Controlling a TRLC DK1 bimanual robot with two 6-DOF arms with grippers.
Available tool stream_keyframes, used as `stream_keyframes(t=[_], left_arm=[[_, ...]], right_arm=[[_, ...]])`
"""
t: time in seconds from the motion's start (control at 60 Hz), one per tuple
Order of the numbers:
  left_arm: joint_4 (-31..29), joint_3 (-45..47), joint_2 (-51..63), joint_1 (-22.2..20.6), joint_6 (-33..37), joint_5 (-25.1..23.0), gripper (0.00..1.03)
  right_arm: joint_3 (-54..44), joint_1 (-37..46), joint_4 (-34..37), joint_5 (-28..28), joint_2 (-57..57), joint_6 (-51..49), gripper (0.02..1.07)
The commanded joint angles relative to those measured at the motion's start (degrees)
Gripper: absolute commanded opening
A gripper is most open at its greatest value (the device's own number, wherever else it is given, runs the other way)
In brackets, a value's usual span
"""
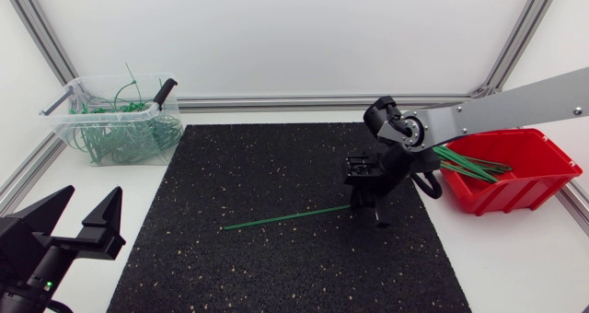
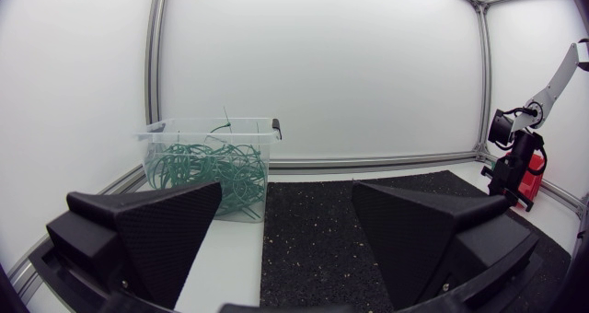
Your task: Take a green cable tie from the red box, thread the tail through the head to close it, then place it in the transparent bin on the left.
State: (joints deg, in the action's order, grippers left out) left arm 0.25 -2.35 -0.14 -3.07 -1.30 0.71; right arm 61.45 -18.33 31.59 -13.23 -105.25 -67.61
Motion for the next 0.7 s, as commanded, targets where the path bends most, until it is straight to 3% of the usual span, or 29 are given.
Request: stream_keyframes(t=[0.0,0.35,0.683], left_arm=[[-1.13,2.17,-0.65,-0.01,0.77,0.17,0.97],[-2.27,-0.29,0.85,0.08,0.77,0.17,0.96],[-2.45,-5.12,10.6,-0.44,1.92,0.17,0.96]], right_arm=[[0.95,-0.48,1.45,1.19,-2.15,-1.56,0.08],[-1.33,-1.36,1.72,1.72,5.23,-1.73,0.08],[3.59,-2.24,13.32,3.21,9.72,-1.38,0.08]])
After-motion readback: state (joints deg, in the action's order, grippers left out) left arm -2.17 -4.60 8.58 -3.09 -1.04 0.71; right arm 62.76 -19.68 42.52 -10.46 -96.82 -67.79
